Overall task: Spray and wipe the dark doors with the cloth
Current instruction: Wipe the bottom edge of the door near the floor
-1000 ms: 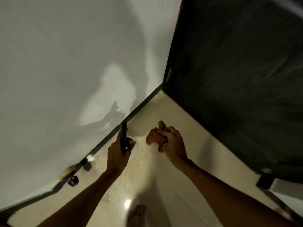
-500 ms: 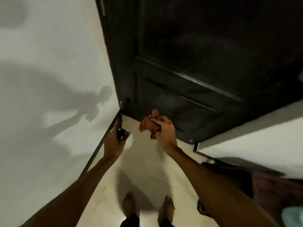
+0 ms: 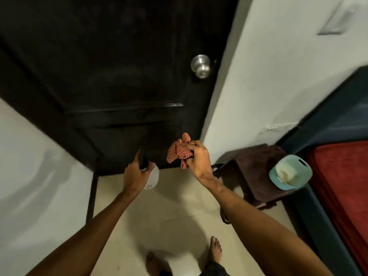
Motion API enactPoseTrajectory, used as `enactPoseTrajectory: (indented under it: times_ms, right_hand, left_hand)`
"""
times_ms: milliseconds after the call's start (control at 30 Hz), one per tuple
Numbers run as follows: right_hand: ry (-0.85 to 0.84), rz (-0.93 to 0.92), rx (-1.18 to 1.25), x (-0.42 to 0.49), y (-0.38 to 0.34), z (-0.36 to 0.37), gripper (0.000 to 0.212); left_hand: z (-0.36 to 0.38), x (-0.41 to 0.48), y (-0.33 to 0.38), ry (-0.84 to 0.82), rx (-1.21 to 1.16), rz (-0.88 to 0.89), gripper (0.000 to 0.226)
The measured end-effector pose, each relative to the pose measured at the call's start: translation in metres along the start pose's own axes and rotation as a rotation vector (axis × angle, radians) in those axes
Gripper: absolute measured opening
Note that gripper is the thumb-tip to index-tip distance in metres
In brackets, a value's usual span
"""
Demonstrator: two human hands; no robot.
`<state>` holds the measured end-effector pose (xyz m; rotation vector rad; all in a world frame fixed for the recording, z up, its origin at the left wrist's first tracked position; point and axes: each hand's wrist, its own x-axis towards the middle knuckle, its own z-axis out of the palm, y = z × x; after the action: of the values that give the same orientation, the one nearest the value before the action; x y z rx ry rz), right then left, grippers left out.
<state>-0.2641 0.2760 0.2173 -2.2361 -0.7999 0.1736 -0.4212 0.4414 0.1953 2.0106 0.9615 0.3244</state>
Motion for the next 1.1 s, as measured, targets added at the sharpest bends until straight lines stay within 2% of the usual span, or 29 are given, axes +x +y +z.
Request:
enactPoseTrajectory:
  times_ms: [100, 333, 433, 567, 667, 800, 1000, 1100]
  right_hand:
    - [0.069, 0.152, 0.004, -0.021, 0.054, -0.049, 0.056]
    - [0.233, 0.38, -0.002, -0.075, 0.177, -0.16, 0.057]
    - [0.294, 0.516, -0.005, -0.092, 0.237, -0.209, 0.065]
    - [0.365, 0.669, 0.012, -0.106, 0.305, -0.261, 0.061]
    - [0.428, 0.747, 0.037, -0.11, 0.349, -0.289, 0.055]
    - [0.401, 0.854, 0.079, -0.096, 0.421, -0.292, 0.055]
    - [0.383, 0.981, 0.06, -0.072, 0.516, -0.256, 0.06]
    - [0.254, 1.002, 0.042, -0.067, 0.563, -0.232, 0.069]
  left_hand:
    - [0.059, -0.005, 0.049, -0.119, 0.013, 0.059, 0.062]
    - [0.199, -0.028, 0.152, -0.357, 0.05, 0.217, 0.073]
    - [0.269, -0.034, 0.196, -0.454, 0.057, 0.277, 0.068]
    - [0.352, -0.036, 0.242, -0.547, 0.071, 0.305, 0.06]
    - [0.414, -0.031, 0.265, -0.619, 0.081, 0.245, 0.045]
    - [0.501, -0.011, 0.26, -0.719, 0.079, 0.18, 0.037]
    - [0.589, 0.014, 0.228, -0.704, 0.029, 0.254, 0.031]
    - [0.629, 0.025, 0.211, -0.681, 0.012, 0.259, 0.038]
